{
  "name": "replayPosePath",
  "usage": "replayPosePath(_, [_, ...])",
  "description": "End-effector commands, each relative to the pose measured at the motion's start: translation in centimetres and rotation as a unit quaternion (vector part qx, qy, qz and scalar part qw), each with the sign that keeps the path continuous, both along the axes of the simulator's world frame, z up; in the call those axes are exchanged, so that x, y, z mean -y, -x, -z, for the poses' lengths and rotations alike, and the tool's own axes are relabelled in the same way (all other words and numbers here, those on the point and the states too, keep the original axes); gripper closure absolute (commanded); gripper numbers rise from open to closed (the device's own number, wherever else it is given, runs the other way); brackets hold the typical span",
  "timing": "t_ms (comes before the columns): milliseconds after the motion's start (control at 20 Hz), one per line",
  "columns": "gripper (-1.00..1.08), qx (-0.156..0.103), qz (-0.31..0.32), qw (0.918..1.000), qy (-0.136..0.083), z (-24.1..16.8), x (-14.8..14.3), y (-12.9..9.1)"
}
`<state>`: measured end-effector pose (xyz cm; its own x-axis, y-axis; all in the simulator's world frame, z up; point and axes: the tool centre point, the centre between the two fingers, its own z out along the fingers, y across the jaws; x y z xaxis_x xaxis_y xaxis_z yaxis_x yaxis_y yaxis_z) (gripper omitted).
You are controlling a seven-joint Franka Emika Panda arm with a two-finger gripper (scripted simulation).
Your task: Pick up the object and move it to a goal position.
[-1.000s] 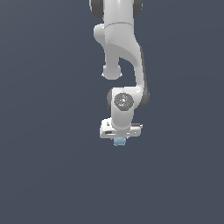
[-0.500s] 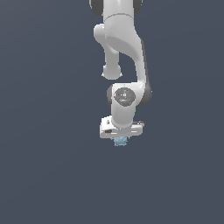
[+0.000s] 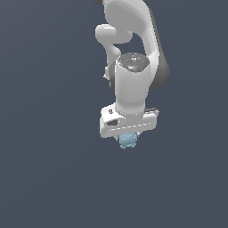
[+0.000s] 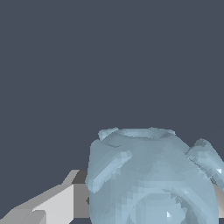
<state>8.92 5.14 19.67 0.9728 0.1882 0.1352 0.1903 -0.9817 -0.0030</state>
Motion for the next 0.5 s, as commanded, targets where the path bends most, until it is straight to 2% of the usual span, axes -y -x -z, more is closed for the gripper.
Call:
replayPosePath(0, [1.08, 0.017, -0.016, 0.9997, -0.003, -4.1, -0.4, -1.1])
replayPosePath(450, [1.08, 0.074, -0.069, 0.9948, -0.013, -18.0, -1.7, -4.0])
